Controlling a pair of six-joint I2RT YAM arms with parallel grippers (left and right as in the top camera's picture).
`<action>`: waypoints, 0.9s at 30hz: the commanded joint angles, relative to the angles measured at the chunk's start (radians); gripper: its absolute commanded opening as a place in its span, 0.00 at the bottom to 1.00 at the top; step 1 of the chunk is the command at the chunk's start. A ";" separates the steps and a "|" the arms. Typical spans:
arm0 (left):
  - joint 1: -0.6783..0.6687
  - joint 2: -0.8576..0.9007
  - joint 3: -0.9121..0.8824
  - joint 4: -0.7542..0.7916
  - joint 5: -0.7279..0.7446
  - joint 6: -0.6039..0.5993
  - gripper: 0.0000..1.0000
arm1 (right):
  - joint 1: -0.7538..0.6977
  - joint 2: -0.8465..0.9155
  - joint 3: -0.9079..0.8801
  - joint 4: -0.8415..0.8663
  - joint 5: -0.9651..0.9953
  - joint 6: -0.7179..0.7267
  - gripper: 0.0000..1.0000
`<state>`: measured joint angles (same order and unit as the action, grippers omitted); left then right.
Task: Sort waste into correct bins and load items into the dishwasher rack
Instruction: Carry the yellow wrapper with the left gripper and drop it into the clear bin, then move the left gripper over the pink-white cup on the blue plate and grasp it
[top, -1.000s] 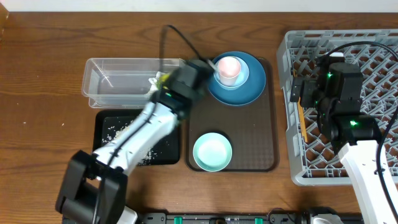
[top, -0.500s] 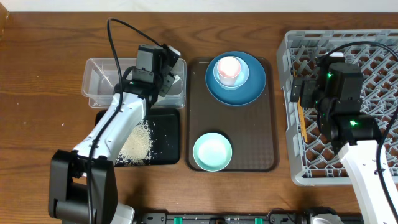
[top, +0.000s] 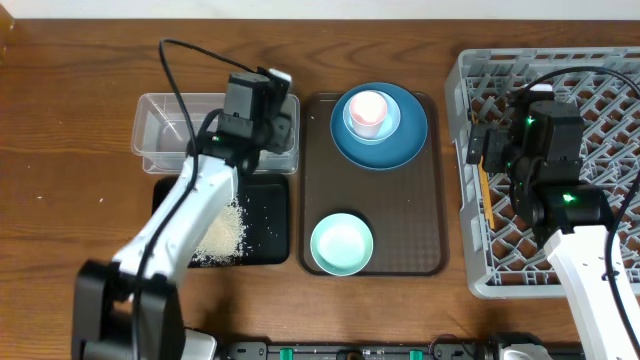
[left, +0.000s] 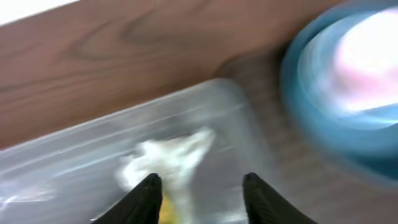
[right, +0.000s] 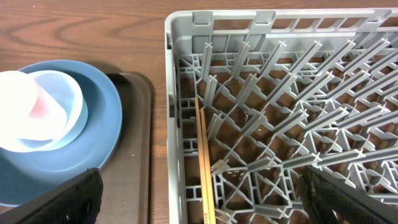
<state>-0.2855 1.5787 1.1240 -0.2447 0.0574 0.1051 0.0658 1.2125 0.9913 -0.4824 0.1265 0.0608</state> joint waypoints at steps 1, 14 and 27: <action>-0.033 -0.079 -0.001 0.026 0.172 -0.369 0.43 | 0.006 -0.002 0.009 -0.001 -0.004 0.013 0.99; -0.160 -0.036 -0.001 0.109 0.088 -0.777 0.61 | 0.006 -0.002 0.009 -0.001 -0.004 0.013 0.99; -0.196 0.033 0.004 0.178 0.116 -0.840 0.54 | 0.006 -0.002 0.009 -0.001 -0.005 0.014 0.99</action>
<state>-0.4847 1.6005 1.1240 -0.0696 0.1661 -0.7109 0.0658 1.2125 0.9913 -0.4828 0.1265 0.0608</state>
